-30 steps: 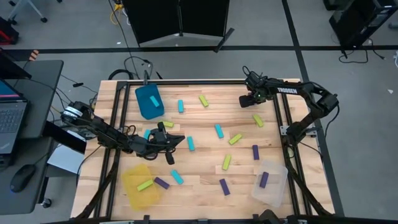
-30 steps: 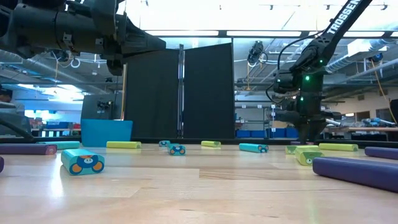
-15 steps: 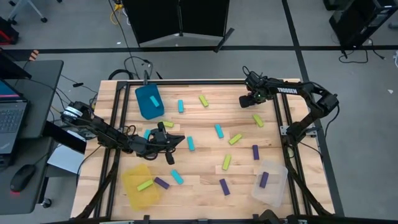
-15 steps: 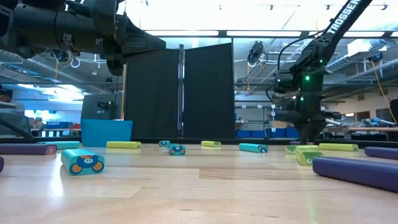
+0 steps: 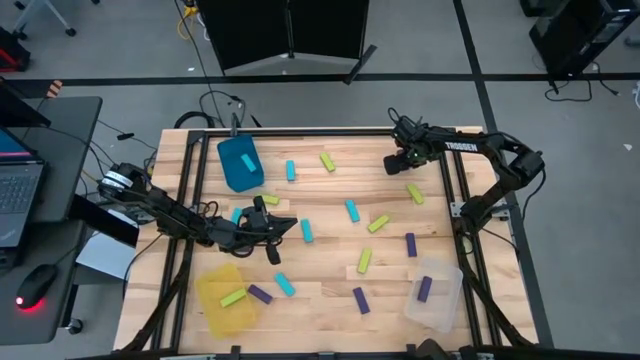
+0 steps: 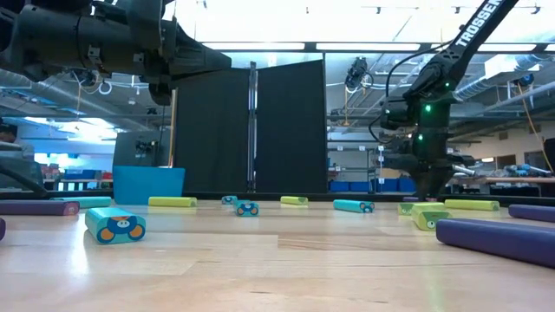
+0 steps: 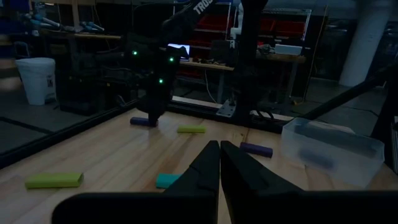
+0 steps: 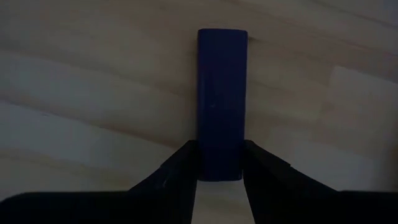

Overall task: Sort blocks
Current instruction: Put the purple block into the transparent bin

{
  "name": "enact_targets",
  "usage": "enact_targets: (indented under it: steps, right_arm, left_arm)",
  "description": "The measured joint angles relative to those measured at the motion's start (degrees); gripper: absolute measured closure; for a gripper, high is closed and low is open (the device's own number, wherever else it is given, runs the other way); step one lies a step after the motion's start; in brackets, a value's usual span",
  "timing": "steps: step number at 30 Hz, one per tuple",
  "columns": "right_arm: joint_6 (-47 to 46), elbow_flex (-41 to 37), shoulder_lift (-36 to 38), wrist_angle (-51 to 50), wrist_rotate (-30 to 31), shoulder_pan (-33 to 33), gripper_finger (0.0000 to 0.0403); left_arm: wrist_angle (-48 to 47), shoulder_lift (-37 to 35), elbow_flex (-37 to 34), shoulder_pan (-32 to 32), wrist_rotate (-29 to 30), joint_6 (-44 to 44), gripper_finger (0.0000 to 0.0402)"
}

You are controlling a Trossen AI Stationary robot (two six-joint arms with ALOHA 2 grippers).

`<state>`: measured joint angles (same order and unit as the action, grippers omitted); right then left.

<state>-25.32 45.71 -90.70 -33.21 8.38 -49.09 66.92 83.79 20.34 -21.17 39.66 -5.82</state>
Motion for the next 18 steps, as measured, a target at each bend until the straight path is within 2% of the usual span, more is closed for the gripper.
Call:
enact_targets:
  steps: [7, 18]
  right_arm:
    - [0.0, -0.1, 1.6, -0.2, 0.0, 0.4, 0.0281]
    - [0.0, -0.1, 11.2, -4.7, 1.0, 1.7, 0.0299]
  left_arm:
    - [0.0, 0.0, 0.0, 0.0, 0.0, 0.0, 0.0378]
    - [0.1, 0.0, 0.0, 0.1, 0.0, 0.0, 0.0378]
